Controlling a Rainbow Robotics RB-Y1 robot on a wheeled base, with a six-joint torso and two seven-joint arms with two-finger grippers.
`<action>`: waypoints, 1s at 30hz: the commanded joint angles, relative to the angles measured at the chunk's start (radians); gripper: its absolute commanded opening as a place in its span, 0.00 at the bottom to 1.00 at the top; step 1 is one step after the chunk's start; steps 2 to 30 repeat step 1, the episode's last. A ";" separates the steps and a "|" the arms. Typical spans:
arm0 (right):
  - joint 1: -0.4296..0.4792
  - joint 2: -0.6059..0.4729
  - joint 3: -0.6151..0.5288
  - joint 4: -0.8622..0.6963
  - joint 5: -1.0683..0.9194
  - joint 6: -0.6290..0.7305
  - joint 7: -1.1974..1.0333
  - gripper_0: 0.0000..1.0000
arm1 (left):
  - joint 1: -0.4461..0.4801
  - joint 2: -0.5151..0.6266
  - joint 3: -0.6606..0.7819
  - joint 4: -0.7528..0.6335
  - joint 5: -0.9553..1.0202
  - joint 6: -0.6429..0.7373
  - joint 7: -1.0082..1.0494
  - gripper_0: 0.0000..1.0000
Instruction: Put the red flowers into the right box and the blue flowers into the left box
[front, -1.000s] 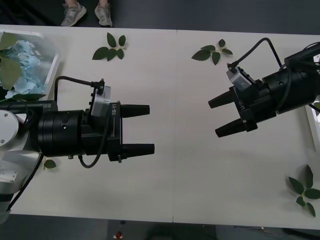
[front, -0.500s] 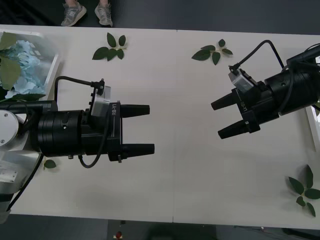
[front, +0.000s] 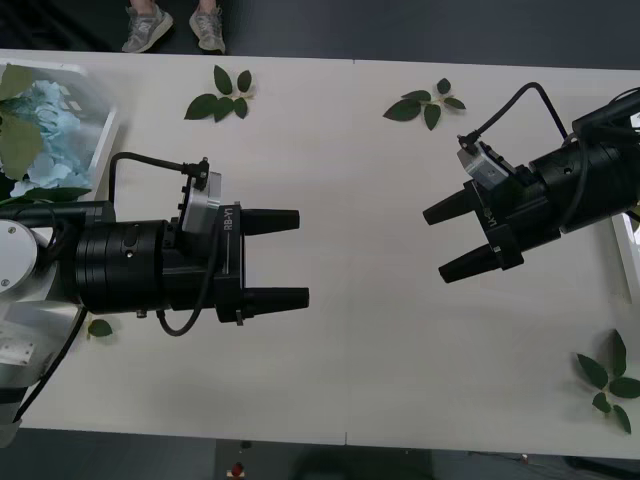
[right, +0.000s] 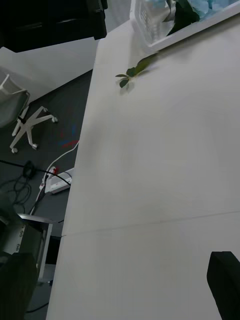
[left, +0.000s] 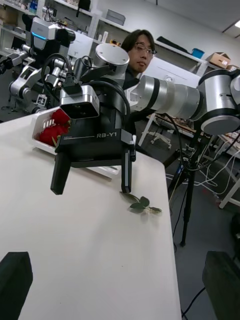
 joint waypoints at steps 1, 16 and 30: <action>-0.011 -0.011 -0.018 -0.025 0.004 0.002 0.029 1.00 | -0.003 -0.008 0.021 -0.033 0.004 -0.001 0.007 1.00; -0.011 -0.011 -0.018 -0.025 0.004 0.002 0.029 1.00 | -0.003 -0.008 0.021 -0.033 0.004 -0.001 0.007 1.00; -0.011 -0.011 -0.018 -0.025 0.004 0.002 0.029 1.00 | -0.003 -0.008 0.021 -0.033 0.004 -0.001 0.007 1.00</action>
